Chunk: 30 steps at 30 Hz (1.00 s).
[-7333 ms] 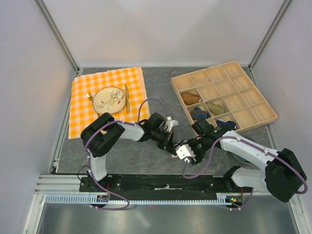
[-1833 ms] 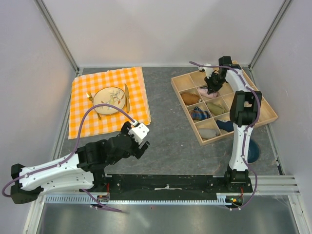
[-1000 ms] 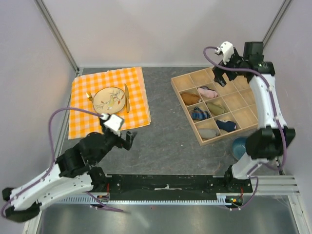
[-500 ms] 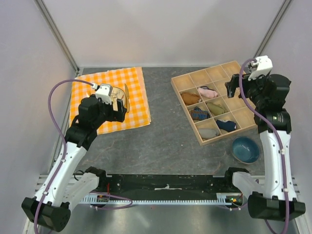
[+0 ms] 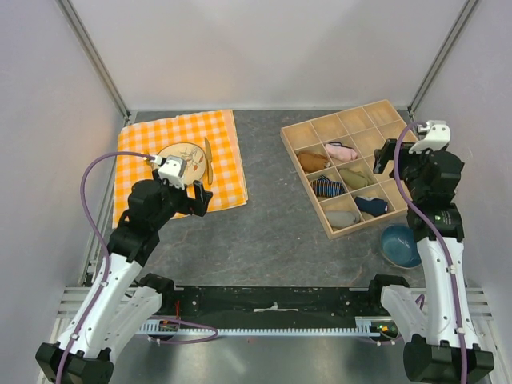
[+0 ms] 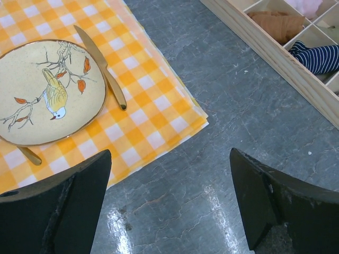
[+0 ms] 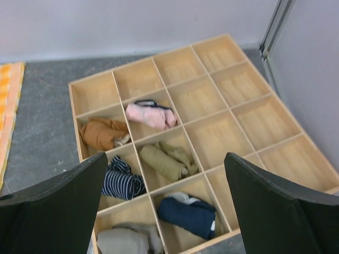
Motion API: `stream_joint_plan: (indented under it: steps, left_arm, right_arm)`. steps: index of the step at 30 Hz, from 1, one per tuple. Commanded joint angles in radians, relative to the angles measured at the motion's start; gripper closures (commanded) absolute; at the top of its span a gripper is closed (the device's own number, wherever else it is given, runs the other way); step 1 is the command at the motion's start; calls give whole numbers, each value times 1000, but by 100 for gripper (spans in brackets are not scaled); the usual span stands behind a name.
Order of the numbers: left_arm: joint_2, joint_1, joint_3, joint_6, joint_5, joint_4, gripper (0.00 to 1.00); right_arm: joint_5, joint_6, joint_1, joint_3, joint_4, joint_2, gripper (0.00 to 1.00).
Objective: Roll the underwear
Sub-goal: Reset both arms
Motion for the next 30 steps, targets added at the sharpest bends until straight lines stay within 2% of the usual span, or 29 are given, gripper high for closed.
stream_joint_plan:
  steps: [1,30]
  left_arm:
    - [2,-8,-4,2,41,49,2]
    - [-13,-8,-4,10,70,53,2]
  right_arm:
    - [30,35,1,-68,92,-25,2]
    - [85,10,0,-130,107,-50,2]
